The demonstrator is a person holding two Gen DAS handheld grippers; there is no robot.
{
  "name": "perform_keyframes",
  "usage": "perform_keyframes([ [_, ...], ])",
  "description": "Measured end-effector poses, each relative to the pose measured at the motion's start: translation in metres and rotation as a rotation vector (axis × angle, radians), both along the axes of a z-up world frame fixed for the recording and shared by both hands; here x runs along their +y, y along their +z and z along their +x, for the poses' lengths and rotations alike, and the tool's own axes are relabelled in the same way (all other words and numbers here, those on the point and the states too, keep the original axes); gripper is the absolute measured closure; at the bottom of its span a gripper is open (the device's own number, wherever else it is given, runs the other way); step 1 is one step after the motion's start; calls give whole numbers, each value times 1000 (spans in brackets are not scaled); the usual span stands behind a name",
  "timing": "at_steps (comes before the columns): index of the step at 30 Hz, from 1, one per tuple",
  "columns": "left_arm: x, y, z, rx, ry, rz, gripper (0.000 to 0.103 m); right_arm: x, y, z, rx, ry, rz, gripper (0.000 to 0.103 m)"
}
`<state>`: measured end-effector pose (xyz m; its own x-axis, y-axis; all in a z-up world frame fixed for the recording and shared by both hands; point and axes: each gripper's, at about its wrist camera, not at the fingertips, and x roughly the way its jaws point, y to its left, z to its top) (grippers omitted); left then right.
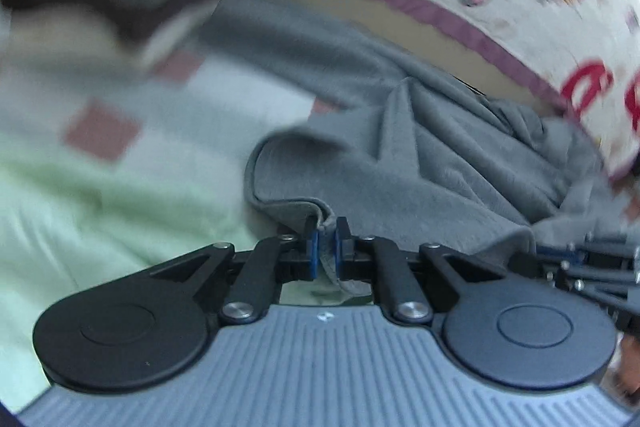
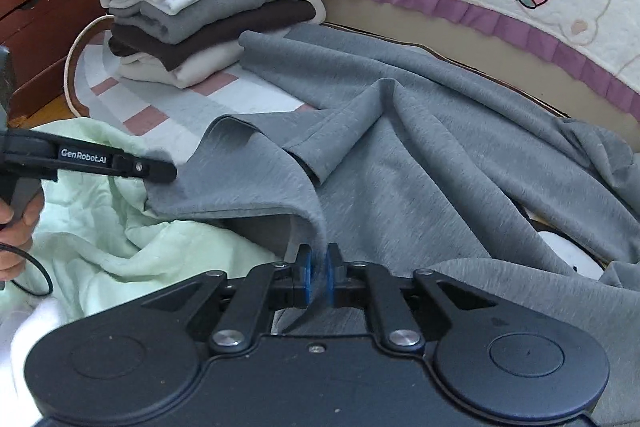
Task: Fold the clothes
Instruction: 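Grasp the grey sweatshirt hem with the right gripper while the left gripper grasps nearby hem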
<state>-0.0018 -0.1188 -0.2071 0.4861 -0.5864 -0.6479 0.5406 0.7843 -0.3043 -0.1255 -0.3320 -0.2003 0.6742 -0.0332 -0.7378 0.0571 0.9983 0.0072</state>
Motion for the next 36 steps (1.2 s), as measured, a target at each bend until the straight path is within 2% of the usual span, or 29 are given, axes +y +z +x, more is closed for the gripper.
perform_keyframes([
  [1,-4,10,-5,-44,-10,18,97,0,0,0,2,1,-1,89],
  [3,-8,34,-13,-99,-33,25,97,3,-4,4,29,3,-16,69],
  [4,-7,48,-19,-136,-51,19,98,5,-6,6,45,3,-26,55],
  [5,-6,62,-25,-173,-71,12,98,9,-8,7,58,5,-47,50],
  [9,16,101,-41,-184,-75,-94,98,27,-12,10,47,14,-183,49],
  [10,25,105,-44,-172,-66,-113,98,28,-10,10,34,15,-190,49],
  [12,42,104,-45,-112,-27,-144,98,25,-3,12,-8,14,-128,49],
  [13,51,100,-44,-84,-3,-159,98,23,1,13,-28,14,-98,49],
  [14,60,96,-43,-56,21,-175,98,22,5,14,-49,14,-67,64],
  [15,69,91,-42,-28,45,-190,98,20,9,14,-70,14,-36,84],
  [16,79,89,-43,-20,69,-205,98,18,13,15,-90,13,-5,99],
  [17,89,86,-43,-13,93,-221,98,17,19,14,-113,20,48,98],
  [20,125,82,-52,19,130,-287,98,13,52,-3,-182,71,309,97],
  [21,139,81,-56,32,137,-313,98,13,55,-8,-175,97,373,97],
  [23,139,73,-55,43,132,-211,97,16,43,-11,-101,154,439,97],
  [25,139,64,-55,54,126,-104,90,18,26,-11,-10,194,492,97],
  [27,139,55,-55,65,120,2,89,20,-4,-5,136,156,489,97],
  [28,139,50,-54,70,117,55,89,21,-12,-4,179,145,484,97],
  [30,139,42,-54,80,110,162,82,24,-10,-4,176,155,467,97],
  [31,134,44,-49,55,93,174,74,25,-9,-5,175,160,459,97],
  [33,109,51,-41,21,-11,156,60,28,-6,-6,172,170,442,97],
  [35,84,59,-32,-13,-117,137,57,31,-4,-7,170,180,425,96],
  [36,71,62,-28,-30,-170,127,51,32,-3,-7,168,185,417,95],
])
